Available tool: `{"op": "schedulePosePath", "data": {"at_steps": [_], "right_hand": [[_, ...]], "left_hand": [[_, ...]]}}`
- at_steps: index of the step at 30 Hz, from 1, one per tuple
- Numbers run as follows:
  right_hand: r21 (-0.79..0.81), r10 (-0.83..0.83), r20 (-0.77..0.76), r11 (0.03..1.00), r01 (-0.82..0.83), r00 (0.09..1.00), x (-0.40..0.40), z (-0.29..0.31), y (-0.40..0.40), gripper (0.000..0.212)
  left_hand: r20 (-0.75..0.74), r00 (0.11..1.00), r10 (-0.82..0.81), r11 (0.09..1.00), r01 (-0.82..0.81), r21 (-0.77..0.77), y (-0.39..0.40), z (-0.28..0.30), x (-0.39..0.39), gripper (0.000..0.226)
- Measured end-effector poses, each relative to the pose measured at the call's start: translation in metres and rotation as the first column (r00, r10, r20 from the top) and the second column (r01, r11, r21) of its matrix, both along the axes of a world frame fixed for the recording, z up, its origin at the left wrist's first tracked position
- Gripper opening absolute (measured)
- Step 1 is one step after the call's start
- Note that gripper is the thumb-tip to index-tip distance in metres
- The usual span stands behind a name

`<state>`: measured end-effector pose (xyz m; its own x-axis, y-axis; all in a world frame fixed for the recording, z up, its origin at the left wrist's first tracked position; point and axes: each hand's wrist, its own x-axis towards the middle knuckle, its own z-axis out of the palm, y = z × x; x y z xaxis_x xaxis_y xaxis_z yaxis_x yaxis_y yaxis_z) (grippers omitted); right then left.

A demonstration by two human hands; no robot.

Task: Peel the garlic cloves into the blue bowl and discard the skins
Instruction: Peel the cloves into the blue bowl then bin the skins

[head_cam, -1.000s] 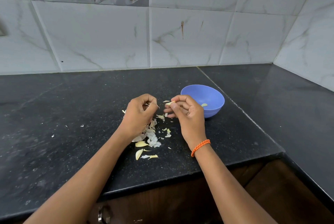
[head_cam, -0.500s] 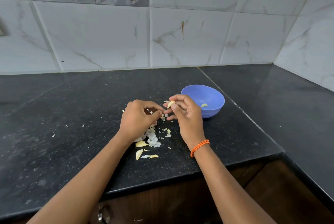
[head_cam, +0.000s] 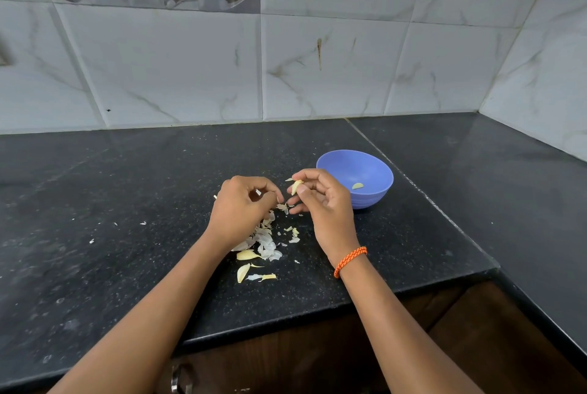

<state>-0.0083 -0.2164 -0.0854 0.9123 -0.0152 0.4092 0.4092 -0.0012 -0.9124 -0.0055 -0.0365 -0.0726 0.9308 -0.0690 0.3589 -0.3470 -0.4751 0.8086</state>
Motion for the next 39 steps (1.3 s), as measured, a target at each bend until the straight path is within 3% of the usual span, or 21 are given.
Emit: {"op": "schedulePosePath", "data": {"at_steps": [3, 12, 24, 26, 28, 31, 39], "right_hand": [[0.003, 0.004, -0.012, 1.0, -0.004, 1.0, 0.0006, -0.0007, -0.0011, 0.02], [-0.042, 0.022, -0.002, 0.999, -0.022, 1.0, 0.0025, -0.0014, -0.0003, 0.028], [0.009, 0.041, -0.034, 0.999, -0.04, 0.999, 0.001, -0.0002, -0.0001, 0.013], [0.04, 0.056, -0.041, 0.998, -0.055, 0.998, -0.0001, 0.0013, -0.0005, 0.011], [0.063, 0.075, -0.053, 0.995, -0.072, 0.996, -0.0009, 0.0021, -0.0009, 0.01], [0.066, 0.118, -0.077, 0.991, -0.113, 0.99, -0.0012, 0.0018, -0.0013, 0.011], [0.03, 0.134, -0.113, 0.991, -0.132, 0.985, 0.0013, -0.0012, -0.0013, 0.012]], "left_hand": [[-0.014, 1.0, -0.015, 1.0, 0.014, -0.02, -0.0018, 0.0021, -0.0023, 0.031], [0.083, 0.996, -0.011, 0.998, 0.007, 0.058, 0.0016, -0.0041, 0.0034, 0.023], [0.077, 0.997, -0.005, 1.0, 0.006, -0.011, 0.0011, -0.0038, 0.003, 0.022], [0.063, 0.996, -0.056, 0.994, 0.061, -0.087, 0.0016, -0.004, 0.0046, 0.006], [0.027, 0.99, -0.141, 0.968, 0.143, -0.205, 0.0024, -0.0026, 0.0056, 0.017], [0.023, 0.976, -0.216, 0.942, 0.214, -0.259, 0.0008, 0.0, 0.0029, 0.019], [-0.03, 0.981, -0.194, 0.926, 0.173, -0.334, 0.0002, -0.0039, 0.0065, 0.009]]}}
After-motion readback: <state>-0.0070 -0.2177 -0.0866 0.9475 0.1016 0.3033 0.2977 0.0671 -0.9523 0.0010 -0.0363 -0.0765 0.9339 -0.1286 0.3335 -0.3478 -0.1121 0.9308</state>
